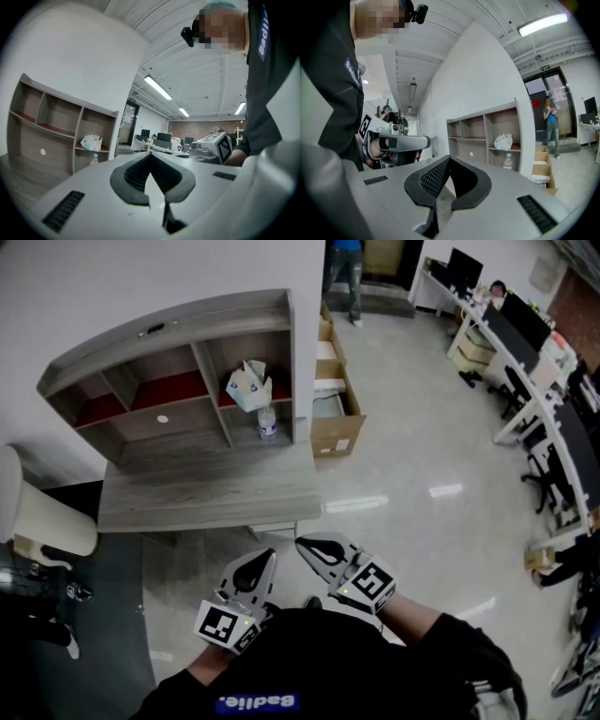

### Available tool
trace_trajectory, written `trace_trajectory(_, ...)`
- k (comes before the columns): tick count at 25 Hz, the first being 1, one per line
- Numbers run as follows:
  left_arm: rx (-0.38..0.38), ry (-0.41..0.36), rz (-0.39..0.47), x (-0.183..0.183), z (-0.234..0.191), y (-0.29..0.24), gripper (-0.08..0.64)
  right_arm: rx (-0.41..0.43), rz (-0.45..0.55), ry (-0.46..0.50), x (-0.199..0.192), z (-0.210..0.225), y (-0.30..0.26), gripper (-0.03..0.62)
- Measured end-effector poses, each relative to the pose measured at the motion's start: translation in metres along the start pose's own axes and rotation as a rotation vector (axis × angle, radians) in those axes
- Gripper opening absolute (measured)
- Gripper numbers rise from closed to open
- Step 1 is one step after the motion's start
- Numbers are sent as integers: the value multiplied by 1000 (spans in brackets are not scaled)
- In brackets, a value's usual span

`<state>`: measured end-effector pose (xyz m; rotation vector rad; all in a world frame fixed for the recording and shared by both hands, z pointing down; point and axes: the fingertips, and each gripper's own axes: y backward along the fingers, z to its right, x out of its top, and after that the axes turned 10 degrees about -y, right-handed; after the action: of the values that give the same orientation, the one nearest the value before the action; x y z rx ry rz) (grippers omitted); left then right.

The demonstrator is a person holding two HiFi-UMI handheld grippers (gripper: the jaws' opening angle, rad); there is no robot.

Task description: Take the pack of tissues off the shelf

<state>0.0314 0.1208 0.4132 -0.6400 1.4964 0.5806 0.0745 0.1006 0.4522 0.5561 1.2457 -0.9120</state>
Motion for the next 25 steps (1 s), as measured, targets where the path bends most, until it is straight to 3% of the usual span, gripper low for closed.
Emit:
trace_trajectory(12,0,20,19,-5,-30,-20,2,-13,-15,11,6,23,-21,29)
trace_trajectory(25,-60,41,37,0,-126,-42,2,-61,-20,26,37,50,-115,29)
